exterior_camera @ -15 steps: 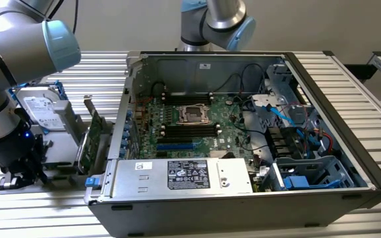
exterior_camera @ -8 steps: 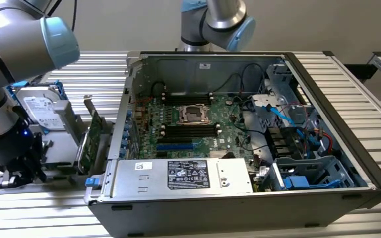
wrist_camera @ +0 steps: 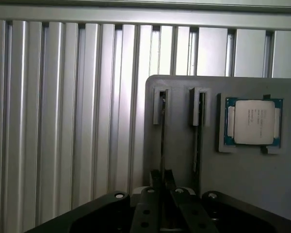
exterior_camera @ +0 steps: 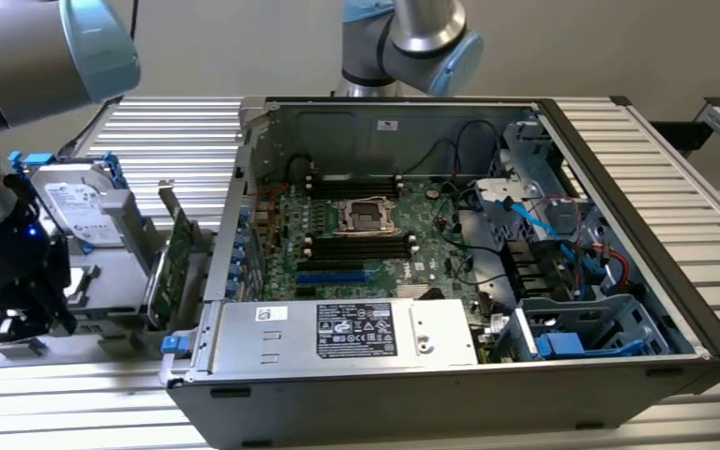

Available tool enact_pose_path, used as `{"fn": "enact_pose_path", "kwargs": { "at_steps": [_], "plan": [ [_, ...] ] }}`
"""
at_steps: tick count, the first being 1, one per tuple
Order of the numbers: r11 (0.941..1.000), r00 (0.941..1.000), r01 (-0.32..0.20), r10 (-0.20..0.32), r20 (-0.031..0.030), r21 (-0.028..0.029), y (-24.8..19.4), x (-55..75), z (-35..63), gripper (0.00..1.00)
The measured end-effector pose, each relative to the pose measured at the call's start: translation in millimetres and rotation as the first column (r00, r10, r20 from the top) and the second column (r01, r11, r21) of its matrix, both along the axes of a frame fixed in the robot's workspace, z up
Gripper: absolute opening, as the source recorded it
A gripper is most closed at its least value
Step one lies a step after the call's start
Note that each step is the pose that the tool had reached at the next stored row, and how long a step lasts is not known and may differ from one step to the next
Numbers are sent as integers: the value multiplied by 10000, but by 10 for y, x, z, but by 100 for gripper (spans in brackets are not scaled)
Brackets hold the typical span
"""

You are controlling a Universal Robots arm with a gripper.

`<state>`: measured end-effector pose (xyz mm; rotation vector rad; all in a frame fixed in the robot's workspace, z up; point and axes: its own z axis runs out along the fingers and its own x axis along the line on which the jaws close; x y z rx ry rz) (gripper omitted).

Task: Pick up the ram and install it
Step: 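Pick up the ram and move it above insertion slot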

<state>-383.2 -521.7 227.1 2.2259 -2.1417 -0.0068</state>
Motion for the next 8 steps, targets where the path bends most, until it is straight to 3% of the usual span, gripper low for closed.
{"fn": "enact_pose_path", "kwargs": {
  "at_steps": [8],
  "plan": [
    [10000, 10000, 0, 0, -43, 0, 0, 37, 365, 14]
  ]
}}
